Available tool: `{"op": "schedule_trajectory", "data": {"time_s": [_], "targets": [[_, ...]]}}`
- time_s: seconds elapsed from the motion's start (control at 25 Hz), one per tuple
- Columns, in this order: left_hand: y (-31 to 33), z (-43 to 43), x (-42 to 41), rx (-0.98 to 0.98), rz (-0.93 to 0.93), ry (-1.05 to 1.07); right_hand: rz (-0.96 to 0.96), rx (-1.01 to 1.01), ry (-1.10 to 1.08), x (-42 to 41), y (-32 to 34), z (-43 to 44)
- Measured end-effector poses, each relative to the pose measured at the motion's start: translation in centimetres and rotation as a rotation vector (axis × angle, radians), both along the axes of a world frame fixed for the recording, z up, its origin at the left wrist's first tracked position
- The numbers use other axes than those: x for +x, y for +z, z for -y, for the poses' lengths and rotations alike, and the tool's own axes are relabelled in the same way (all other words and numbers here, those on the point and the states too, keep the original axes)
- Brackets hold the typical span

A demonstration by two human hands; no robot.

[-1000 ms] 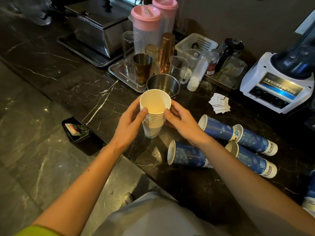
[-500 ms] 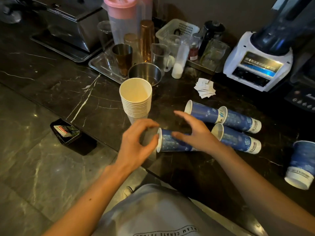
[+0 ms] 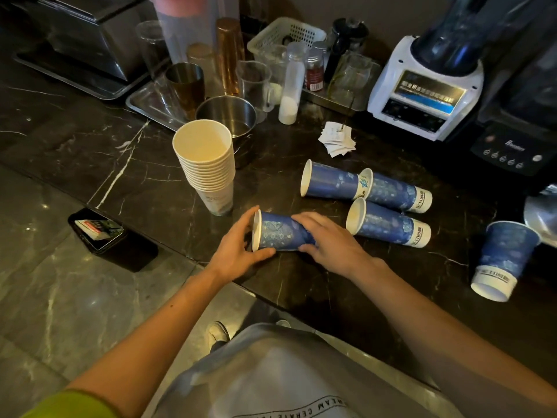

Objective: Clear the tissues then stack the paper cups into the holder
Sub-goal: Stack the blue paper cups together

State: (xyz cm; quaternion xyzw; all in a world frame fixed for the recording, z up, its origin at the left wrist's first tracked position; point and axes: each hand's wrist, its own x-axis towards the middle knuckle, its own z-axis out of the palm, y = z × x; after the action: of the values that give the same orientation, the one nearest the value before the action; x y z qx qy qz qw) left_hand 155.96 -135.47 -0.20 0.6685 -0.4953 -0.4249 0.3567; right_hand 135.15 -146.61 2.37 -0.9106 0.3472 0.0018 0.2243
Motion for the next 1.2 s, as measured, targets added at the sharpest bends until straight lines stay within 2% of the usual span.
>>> {"op": "schedule_trajectory", "data": {"time_s": [0.08,0.16,0.28,0.36,0.52,0.68,0.84,0.96,1.08,1.2], "targets": [[0.9,-0.2,-0.2,-0.108,-0.063,0.02,0.079,0.08,-0.05,-0.8,0.0,-0.1],[2.0,0.1,-1.0,-0.204,-0.124,0.065,0.25,0.224,-0.157,-1.6,-0.1,-0.4],[3.8,1.2,-3.0,-0.208,-0.218,0.155,0.451,0.41,-0.302,-1.9,-0.4,-1.3],[4.1,2.2,-4.4,-0.228,-0.203,0.146,0.466,0.45,-0.363,-2.7,-0.6,-1.6],[3.7,3.2,-6.0,-0.25,-0.162,0.098,0.408,0.204,-0.366,-5.9,-0.4,-0.8],[3.3,4.2,-8.4,-0.266,-0.142,0.082,0.345,-0.029,-0.489,-10.6,-0.1,1.8],[3.0,4.9,-9.9,-0.299,-0.148,0.085,-0.012,-0.111,-0.379,-12.6,-1.2,4.5],[2.9,5.2,-10.4,-0.282,-0.123,0.084,-0.138,-0.222,-0.287,-13.0,-1.3,6.1],[3.0,5.3,-10.2,-0.275,-0.098,0.083,-0.057,-0.151,-0.388,-13.0,-0.2,6.3],[2.9,5.6,-10.1,-0.27,-0.107,0.076,0.26,0.093,-0.548,-13.9,1.8,5.1]]}}
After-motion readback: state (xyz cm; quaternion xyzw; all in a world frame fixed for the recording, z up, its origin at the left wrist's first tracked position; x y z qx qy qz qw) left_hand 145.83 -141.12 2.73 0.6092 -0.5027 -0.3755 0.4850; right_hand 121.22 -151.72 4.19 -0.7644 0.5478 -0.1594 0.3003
